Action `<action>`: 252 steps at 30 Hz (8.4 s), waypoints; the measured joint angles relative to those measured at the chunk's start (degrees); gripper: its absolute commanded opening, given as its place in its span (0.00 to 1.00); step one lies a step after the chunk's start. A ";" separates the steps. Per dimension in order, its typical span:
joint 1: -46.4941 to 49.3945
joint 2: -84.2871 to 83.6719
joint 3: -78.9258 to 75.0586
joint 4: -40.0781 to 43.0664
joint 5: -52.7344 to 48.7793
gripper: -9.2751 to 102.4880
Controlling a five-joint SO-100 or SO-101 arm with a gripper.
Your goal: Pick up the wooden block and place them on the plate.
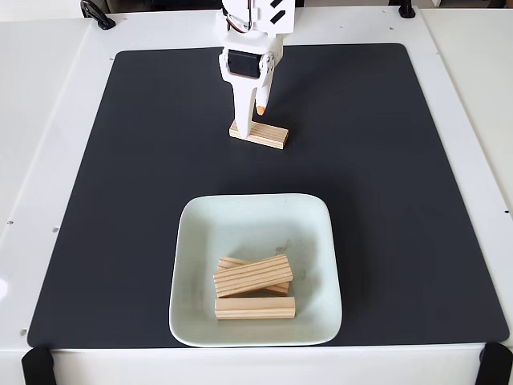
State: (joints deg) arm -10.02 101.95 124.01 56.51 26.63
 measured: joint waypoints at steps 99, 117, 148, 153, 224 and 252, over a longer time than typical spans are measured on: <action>-2.20 -50.71 -81.30 11.25 -19.51 0.08; 1.23 -52.12 -81.65 11.51 -23.99 0.08; 2.64 -52.91 -85.25 11.51 -24.43 0.41; 2.64 -52.91 -85.25 11.51 -24.43 0.40; -2.55 26.37 4.92 -62.40 -24.26 0.08; -1.32 90.62 44.82 -71.89 -17.75 0.08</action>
State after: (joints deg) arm -11.34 192.57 168.84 -15.38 8.88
